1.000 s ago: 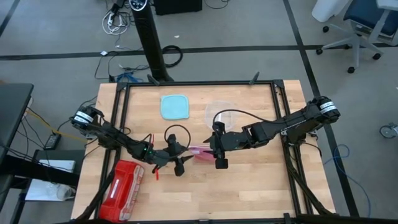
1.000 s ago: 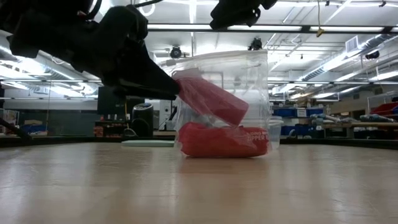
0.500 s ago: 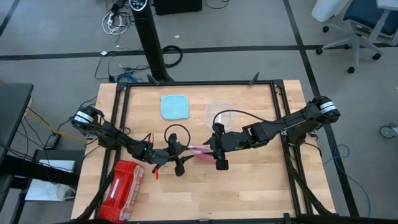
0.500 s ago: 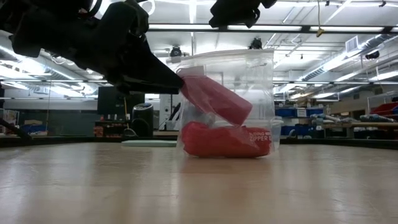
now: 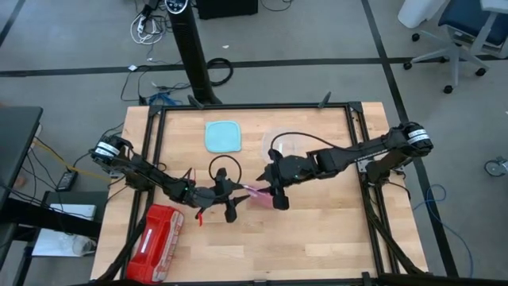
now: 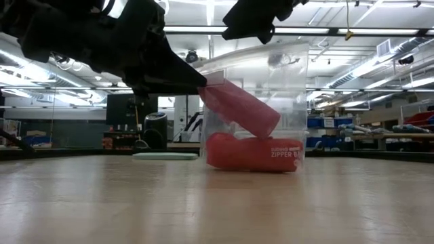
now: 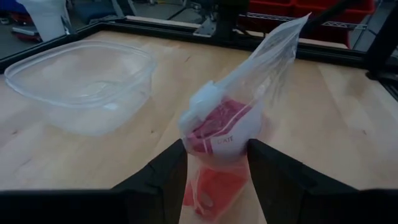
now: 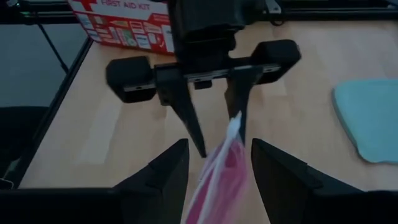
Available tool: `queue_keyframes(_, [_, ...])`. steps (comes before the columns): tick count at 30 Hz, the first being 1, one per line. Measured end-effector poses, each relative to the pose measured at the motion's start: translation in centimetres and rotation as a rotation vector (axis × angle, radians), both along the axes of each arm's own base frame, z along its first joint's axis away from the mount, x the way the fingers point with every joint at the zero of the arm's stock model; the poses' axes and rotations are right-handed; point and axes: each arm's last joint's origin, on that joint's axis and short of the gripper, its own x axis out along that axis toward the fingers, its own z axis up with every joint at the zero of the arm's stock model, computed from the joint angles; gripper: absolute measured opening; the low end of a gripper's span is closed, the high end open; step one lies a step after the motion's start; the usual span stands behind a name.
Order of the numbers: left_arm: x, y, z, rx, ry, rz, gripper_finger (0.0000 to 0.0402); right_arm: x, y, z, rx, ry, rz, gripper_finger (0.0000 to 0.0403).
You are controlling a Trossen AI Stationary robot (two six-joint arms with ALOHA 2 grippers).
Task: Roll bandage
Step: Close the transparent zip bag
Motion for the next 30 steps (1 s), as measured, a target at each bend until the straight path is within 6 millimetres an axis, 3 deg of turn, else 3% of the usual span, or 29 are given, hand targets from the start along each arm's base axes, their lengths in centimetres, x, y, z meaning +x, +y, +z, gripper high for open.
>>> queue_keyframes(6, [0.1,0.3,0.0,0.019,0.005,0.005,0.0151,0.1,-0.3,-0.1,0.015,0.009,0.021,0.0171])
queue_keyframes(15, [0.1,0.3,0.0,0.019,0.002,0.0,0.0093,1.3,0.0,-2.1,-0.006,0.064,0.093,0.0171])
queue_keyframes(30, [0.3,0.2,0.8,0.037,-0.07,-0.016,0.0053,1.9,-0.5,-1.1,-0.042,0.028,0.012,0.0171])
